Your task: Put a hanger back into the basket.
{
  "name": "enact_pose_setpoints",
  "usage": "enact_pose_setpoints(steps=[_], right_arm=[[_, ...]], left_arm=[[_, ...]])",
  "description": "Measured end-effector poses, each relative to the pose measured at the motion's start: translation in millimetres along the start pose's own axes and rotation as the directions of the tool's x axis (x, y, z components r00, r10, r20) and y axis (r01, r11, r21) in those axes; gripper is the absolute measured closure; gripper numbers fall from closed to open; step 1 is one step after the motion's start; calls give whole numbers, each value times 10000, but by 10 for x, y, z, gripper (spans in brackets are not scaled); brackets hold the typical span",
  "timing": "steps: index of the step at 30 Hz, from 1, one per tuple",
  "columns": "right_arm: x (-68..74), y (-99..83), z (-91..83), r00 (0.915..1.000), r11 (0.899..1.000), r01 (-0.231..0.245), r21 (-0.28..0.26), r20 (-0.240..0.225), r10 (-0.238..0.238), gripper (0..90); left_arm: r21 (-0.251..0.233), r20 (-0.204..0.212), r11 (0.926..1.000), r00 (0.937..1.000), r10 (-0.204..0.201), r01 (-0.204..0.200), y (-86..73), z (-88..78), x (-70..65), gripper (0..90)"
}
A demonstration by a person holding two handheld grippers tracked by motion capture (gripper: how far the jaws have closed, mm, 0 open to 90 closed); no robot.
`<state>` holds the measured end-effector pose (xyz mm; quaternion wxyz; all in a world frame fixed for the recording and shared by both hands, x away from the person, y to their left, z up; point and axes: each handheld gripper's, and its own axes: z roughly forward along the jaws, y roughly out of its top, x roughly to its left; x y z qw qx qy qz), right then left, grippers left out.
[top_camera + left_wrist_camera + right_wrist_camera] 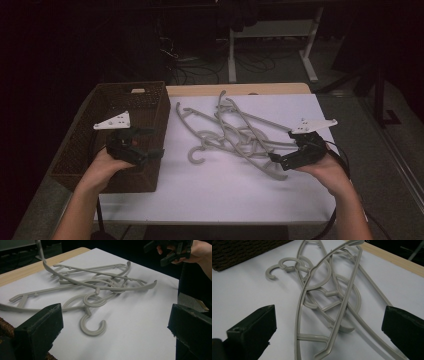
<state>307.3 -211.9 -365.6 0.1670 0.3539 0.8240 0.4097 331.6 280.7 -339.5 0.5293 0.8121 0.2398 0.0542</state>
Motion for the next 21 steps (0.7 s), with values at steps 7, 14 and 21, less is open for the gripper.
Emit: enact_pose_setpoints(steps=[7,14,21], right_arm=[[-1,0,41,10000,9997,-55,220,23,55,0],[-1,14,130,9999,9983,-100,582,102,95,0],[28,52,206,10000,9966,-85,814,9,85,41]], left_arm=[[14,245,9999,9996,-100,100,49,112,-92,0],[138,556,9999,9984,-93,85,90,273,-211,0],[210,869,9998,9962,-62,44,100,479,-379,0]])
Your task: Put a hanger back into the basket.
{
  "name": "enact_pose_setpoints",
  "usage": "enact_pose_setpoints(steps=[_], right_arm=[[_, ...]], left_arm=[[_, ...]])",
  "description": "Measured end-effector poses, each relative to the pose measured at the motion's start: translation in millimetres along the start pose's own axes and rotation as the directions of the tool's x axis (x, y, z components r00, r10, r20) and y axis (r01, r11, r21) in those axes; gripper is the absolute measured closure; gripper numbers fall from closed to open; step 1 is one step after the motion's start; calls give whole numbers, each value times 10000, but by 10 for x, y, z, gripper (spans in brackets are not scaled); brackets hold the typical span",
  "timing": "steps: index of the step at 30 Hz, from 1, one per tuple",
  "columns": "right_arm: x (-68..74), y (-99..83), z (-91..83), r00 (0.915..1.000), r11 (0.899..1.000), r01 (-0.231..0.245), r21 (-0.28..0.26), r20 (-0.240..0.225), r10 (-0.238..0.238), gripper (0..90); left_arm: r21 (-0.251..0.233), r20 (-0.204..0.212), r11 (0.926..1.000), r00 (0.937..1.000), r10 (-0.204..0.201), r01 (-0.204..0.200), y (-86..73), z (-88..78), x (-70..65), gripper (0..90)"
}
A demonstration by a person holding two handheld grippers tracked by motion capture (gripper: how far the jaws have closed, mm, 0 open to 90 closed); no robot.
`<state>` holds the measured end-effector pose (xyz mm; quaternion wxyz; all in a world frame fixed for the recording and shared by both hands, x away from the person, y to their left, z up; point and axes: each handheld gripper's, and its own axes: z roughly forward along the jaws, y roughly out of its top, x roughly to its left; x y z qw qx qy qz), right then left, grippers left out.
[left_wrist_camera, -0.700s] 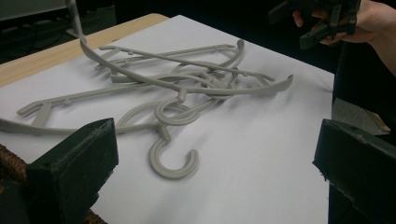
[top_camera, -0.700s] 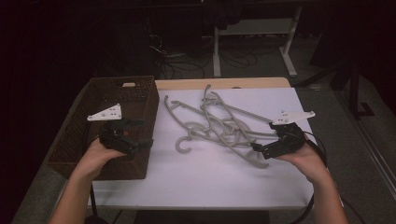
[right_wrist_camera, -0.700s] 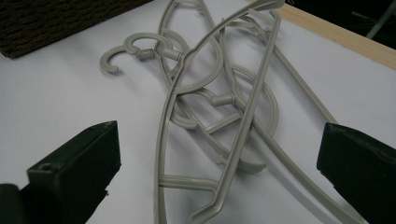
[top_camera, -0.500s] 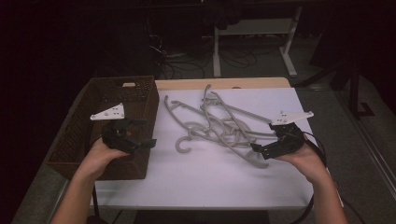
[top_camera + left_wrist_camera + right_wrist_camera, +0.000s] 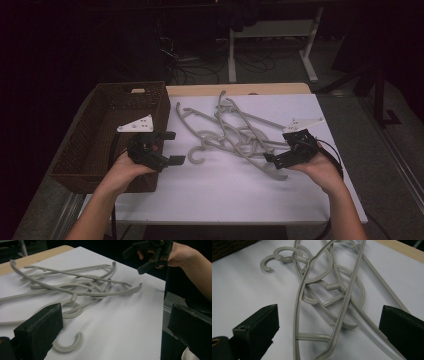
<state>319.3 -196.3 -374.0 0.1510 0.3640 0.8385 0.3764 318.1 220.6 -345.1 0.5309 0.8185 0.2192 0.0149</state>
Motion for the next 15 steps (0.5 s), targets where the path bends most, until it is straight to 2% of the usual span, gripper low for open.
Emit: enact_pose_setpoints(steps=[1,2,6,13,15], right_arm=[[12,29,28,10000,10000,-22,77,-1,22,51],[12,29,28,10000,10000,-22,77,-1,22,51],[39,109,119,9996,9998,-66,163,-286,70,111],[82,218,312,9973,9988,-59,479,-725,93,215],[115,278,427,9959,9979,72,637,-906,-14,302]], left_arm=[[75,1,10000,10000,45,-45,-16,75,-42,0],[75,1,10000,10000,45,-45,-16,75,-42,0],[343,182,9992,9997,187,-193,-28,247,-147,0],[386,325,9990,9993,203,-215,-96,423,-229,0],[457,319,9986,9992,247,-261,-148,490,-250,0]])
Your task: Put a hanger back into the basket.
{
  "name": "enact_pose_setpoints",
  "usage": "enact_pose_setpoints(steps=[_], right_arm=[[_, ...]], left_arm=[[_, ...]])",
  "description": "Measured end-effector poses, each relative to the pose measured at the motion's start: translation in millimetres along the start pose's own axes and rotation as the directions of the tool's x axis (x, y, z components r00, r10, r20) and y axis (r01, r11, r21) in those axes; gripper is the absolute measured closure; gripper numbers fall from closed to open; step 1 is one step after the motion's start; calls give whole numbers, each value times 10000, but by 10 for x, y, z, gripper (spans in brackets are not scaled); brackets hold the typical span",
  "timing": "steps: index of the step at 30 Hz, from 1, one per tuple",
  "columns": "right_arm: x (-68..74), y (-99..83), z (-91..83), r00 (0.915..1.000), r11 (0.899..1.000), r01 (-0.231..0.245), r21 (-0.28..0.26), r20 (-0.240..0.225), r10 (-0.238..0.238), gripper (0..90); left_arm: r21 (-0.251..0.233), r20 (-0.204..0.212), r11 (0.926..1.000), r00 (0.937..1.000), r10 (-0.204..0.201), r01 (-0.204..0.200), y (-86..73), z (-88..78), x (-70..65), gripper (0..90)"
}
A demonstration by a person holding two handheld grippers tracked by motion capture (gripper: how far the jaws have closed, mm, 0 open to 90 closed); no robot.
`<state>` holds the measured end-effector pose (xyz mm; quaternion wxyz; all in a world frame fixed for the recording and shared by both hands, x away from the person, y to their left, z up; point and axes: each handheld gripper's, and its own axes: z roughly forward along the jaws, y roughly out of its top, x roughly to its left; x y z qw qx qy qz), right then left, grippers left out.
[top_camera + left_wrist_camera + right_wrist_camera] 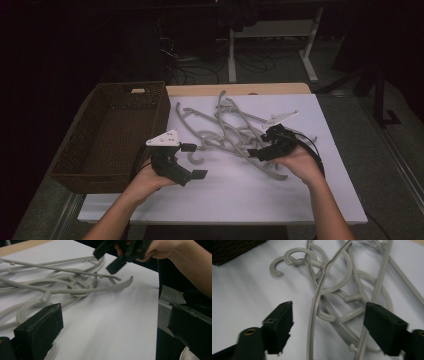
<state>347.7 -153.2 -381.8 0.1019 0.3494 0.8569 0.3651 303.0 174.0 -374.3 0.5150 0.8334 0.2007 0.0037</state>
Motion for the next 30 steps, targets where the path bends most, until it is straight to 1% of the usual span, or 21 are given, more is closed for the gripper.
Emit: enact_pose_setpoints(steps=[1,2,3,4,5,6,7,8,9,10,11,12,14,16,18,20,21,22,23,28,30], right_arm=[[0,0,0,10000,10000,0,0,0,0,302],[6,21,35,10000,10000,29,33,-80,-29,325],[11,58,104,9996,9999,29,158,-264,-25,378],[11,58,104,9996,9999,29,158,-264,-25,378],[11,73,137,9995,9998,26,180,-320,-20,399],[15,85,166,9994,9997,-15,239,-353,24,422],[26,97,226,9991,9994,56,332,-426,-41,467],[35,99,254,9990,9992,70,396,-443,-52,496],[35,99,254,9990,9992,70,396,-443,-52,496],[43,95,316,9990,9988,108,468,-446,-87,547],[44,89,345,9990,9987,99,495,-442,-78,577],[45,83,373,9989,9984,82,555,-463,-56,602],[46,76,403,9989,9979,44,644,-462,-14,619],[66,54,492,9994,9960,72,891,-330,-43,647],[84,43,546,9994,9950,82,996,-335,-49,668],[89,39,564,9994,9942,142,1068,-317,-108,683],[100,34,590,9996,9927,171,1195,-243,-143,693],[101,21,614,9997,9911,227,1314,-110,-214,736],[98,15,617,9998,9912,197,1312,-82,-188,754],[94,-4,599,9993,9907,369,1312,-34,-368,769],[99,-9,553,9987,9915,504,1196,-29,-504,786]], left_arm=[[0,0,10000,10000,0,0,0,0,0,0],[23,12,10000,10000,-9,9,-13,14,0,0],[49,36,10000,10000,-48,48,-36,36,3,0],[47,22,10000,10000,-74,74,-55,53,4,0],[49,4,10000,10000,-80,80,-76,70,4,0],[69,7,9999,10000,-88,88,-96,86,6,0],[124,36,9999,9999,-116,115,-135,118,9,0],[143,2,9998,9999,-101,101,-154,131,9,0],[143,2,9998,9999,-101,101,-154,131,9,0],[177,-56,9998,10000,-51,51,-173,141,12,0],[228,-147,9997,9999,-9,12,-210,155,24,0],[208,-164,9998,9999,-53,56,-228,159,30,0],[207,-188,9997,9998,-84,88,-243,163,37,0],[198,-239,9998,9997,-86,91,-272,174,46,0],[212,-219,9997,9997,-134,139,-310,202,60,0],[261,-216,9996,9997,-129,135,-324,216,65,0],[299,-225,9994,9997,-137,143,-334,227,67,0],[350,-239,9993,9996,-121,129,-350,244,69,0],[381,-248,9992,9997,-89,99,-356,250,70,0],[469,-249,9989,9997,-85,97,-375,275,80,0],[503,-248,9987,9997,-65,78,-382,283,87,0]])
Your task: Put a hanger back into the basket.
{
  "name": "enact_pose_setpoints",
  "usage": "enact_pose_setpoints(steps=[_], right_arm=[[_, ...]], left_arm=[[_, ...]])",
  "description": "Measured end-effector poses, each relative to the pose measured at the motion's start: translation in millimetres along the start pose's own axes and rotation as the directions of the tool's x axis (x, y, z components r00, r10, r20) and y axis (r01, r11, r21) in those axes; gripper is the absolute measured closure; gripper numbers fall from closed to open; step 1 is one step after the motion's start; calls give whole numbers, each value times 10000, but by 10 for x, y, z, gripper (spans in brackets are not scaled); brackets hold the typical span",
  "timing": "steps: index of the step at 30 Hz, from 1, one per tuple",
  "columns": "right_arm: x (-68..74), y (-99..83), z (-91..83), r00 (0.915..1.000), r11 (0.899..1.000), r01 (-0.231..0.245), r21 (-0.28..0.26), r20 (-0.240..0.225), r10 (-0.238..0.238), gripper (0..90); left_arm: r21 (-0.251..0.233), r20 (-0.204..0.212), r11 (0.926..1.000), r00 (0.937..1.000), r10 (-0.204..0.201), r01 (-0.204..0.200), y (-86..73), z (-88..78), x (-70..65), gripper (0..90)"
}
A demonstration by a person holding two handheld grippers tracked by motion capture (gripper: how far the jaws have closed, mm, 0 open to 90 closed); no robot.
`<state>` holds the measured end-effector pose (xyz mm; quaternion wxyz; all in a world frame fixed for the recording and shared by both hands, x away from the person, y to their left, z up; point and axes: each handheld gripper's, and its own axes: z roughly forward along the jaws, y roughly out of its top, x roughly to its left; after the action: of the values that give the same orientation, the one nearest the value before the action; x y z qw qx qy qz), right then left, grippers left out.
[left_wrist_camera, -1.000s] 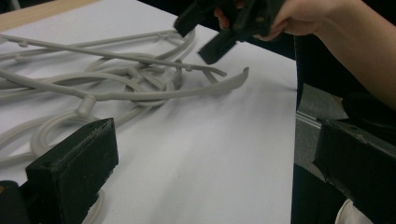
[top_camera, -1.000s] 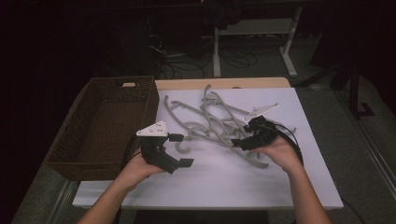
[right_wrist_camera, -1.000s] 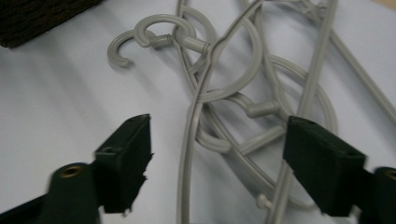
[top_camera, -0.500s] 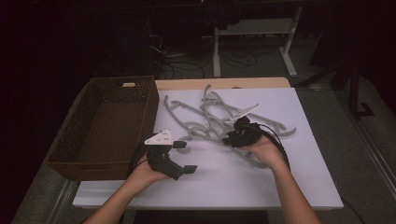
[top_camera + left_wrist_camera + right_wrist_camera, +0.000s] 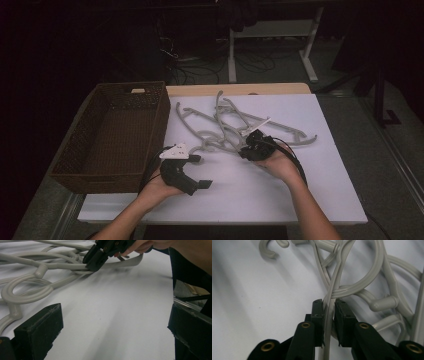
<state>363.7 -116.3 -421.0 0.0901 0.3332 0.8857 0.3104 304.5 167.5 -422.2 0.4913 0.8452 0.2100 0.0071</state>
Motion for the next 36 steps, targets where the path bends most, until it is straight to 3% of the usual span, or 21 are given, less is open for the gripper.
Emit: enact_pose_setpoints(steps=[8,13,18,22,24,30,31,34,36], right_arm=[[1,-108,-169,9998,9996,201,-211,-8,-201,807],[46,-227,-261,9983,9985,485,-256,-311,-493,807],[93,-336,-378,9945,9952,732,-651,-699,-777,807],[144,-428,-389,9897,9932,1037,-534,-938,-1084,807],[186,-533,-361,9828,9908,1342,-197,-1256,-1357,807],[138,-590,-360,9797,9923,1237,-108,-1577,-1239,791],[130,-592,-364,9796,9932,1155,-147,-1639,-1163,739],[95,-580,-422,9808,9947,914,-466,-1688,-980,668],[66,-546,-488,9829,9943,699,-802,-1648,-824,665]], left_arm=[[-11,-16,10000,10000,13,-13,-4,1,5,0],[6,-25,10000,10000,15,-15,-10,-6,6,0],[9,-62,10000,10000,-51,51,-19,-9,15,0],[31,-53,10000,10000,-58,58,-22,-7,15,0],[77,-44,9999,10000,-70,71,-27,-2,18,0],[128,-17,9999,9999,-112,112,-33,17,17,0],[140,-9,9999,10000,-99,99,-35,18,15,0],[127,-25,9998,9999,-128,128,-37,8,22,0],[127,-35,9998,9999,-143,143,-38,5,25,0]])
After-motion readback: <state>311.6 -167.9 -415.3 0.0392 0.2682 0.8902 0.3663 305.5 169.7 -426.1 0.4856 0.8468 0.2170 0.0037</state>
